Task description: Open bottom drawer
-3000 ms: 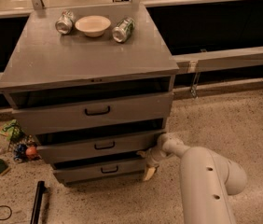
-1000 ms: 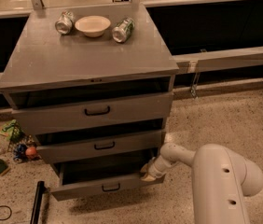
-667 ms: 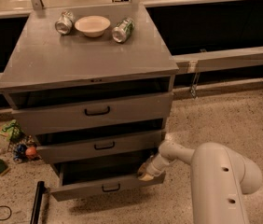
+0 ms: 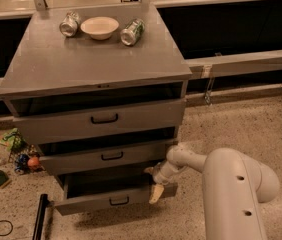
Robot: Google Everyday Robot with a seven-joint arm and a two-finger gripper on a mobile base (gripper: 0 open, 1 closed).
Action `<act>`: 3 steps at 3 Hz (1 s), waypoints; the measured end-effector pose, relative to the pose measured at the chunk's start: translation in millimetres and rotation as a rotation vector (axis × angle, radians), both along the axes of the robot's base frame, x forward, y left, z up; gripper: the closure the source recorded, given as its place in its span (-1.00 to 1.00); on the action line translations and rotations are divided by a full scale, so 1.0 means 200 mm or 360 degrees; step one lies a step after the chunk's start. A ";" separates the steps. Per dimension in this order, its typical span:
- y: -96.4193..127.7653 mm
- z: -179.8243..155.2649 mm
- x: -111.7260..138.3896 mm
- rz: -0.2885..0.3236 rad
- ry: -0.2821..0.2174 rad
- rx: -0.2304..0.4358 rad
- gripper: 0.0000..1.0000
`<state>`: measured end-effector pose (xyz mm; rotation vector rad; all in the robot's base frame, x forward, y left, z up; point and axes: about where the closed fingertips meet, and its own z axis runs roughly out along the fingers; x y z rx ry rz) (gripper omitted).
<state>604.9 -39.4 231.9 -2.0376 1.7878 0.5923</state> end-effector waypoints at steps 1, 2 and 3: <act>0.00 0.03 0.02 -0.0006 -0.0044 0.0003 -0.23; -0.03 0.07 0.07 -0.0041 -0.0121 -0.0009 0.23; -0.07 0.08 0.13 -0.0093 -0.0192 -0.0013 0.70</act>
Offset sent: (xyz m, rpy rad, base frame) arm 0.0334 -0.0173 0.0319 -0.0201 -0.1570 -0.0652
